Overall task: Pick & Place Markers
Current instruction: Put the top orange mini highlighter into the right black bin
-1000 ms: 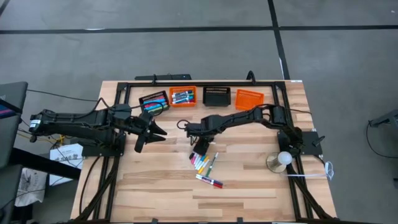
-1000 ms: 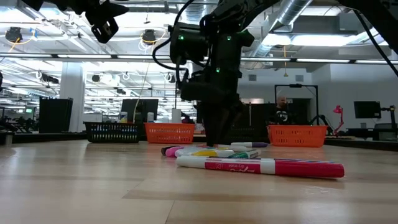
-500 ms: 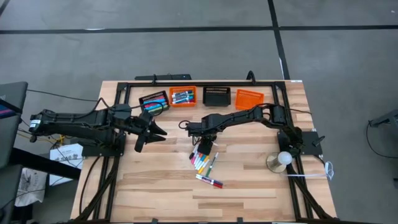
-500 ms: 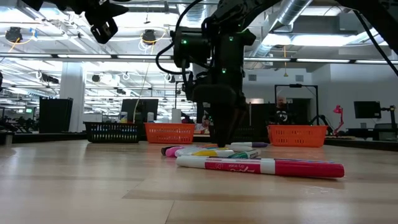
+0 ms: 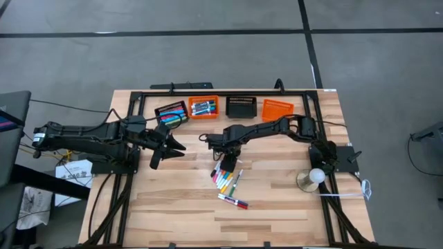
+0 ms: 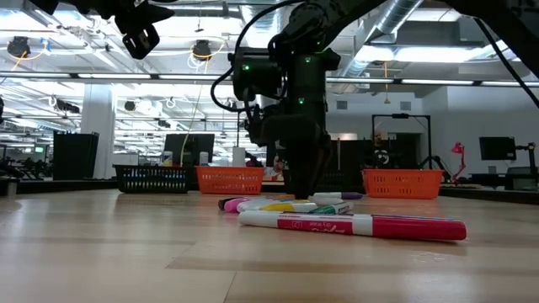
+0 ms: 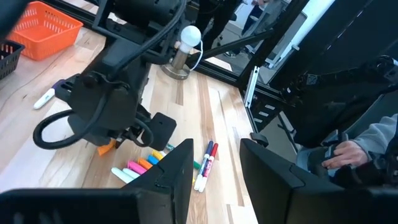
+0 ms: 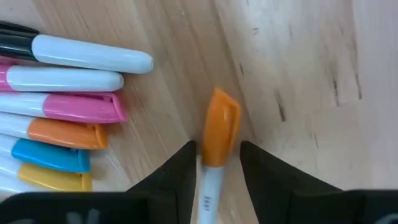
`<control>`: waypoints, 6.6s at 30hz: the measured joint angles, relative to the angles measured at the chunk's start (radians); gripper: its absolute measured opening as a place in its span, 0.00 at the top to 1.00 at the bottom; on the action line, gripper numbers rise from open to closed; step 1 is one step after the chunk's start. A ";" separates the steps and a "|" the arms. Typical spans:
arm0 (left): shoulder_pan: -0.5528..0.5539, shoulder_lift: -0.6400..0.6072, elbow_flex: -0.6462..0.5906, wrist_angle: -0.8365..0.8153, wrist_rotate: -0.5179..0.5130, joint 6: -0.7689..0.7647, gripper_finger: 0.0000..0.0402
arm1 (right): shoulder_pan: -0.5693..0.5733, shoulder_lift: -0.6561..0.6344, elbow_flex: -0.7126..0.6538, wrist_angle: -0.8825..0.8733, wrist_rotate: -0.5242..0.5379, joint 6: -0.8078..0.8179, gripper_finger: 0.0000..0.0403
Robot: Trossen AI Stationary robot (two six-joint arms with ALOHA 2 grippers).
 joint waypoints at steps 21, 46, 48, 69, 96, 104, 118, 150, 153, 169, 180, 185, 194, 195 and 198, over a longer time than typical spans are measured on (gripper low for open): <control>0.000 0.000 0.000 0.001 0.000 0.000 0.67 | -0.005 0.021 0.111 -0.102 0.056 -0.033 0.94; 0.000 0.001 0.000 0.000 0.000 0.020 0.67 | -0.142 -0.251 0.135 -0.090 -0.134 -0.130 0.94; 0.000 0.001 0.000 0.000 0.000 0.020 0.67 | -0.168 -0.290 0.135 -0.072 -0.200 -0.162 0.94; 0.000 0.001 0.000 0.000 -0.007 0.064 0.67 | -0.268 -0.430 0.136 0.000 -0.900 -0.426 0.94; 0.000 0.001 0.000 0.347 -0.166 0.183 0.67 | -0.243 -0.430 0.136 0.772 -0.578 -0.077 0.94; 0.000 0.007 0.000 0.390 -0.398 0.271 0.67 | -0.213 -0.430 0.136 0.818 -0.510 -0.070 0.94; 0.002 0.134 0.000 0.525 -0.448 0.323 0.59 | -0.179 -0.430 0.136 0.840 -0.381 -0.093 0.94; 0.029 0.192 0.000 0.691 -0.439 0.315 0.54 | -0.157 -0.430 0.136 0.833 -0.328 -0.093 0.94; 0.029 0.192 0.000 0.699 -0.424 0.314 0.54 | -0.153 -0.430 0.136 0.834 -0.325 -0.093 0.94; 0.055 0.191 0.000 0.697 -0.333 0.285 0.91 | -0.146 -0.430 0.136 0.834 -0.326 -0.092 0.93; 0.077 0.192 0.000 0.696 -0.314 0.295 0.90 | -0.152 -0.430 0.136 0.832 -0.329 -0.085 0.87; 0.090 0.192 0.000 0.680 -0.319 0.311 0.90 | -0.186 -0.438 0.136 0.782 -0.371 -0.097 0.80; 0.138 0.192 0.000 0.648 -0.311 0.302 0.90 | -0.281 -0.511 0.136 0.583 -0.557 -0.134 0.67; 0.144 0.192 0.000 0.648 -0.300 0.302 0.90 | -0.290 -0.524 0.136 0.525 -0.543 -0.165 0.67; 0.164 0.197 0.008 0.644 -0.283 0.306 0.90 | -0.312 -0.559 0.136 0.349 -0.470 -0.259 0.66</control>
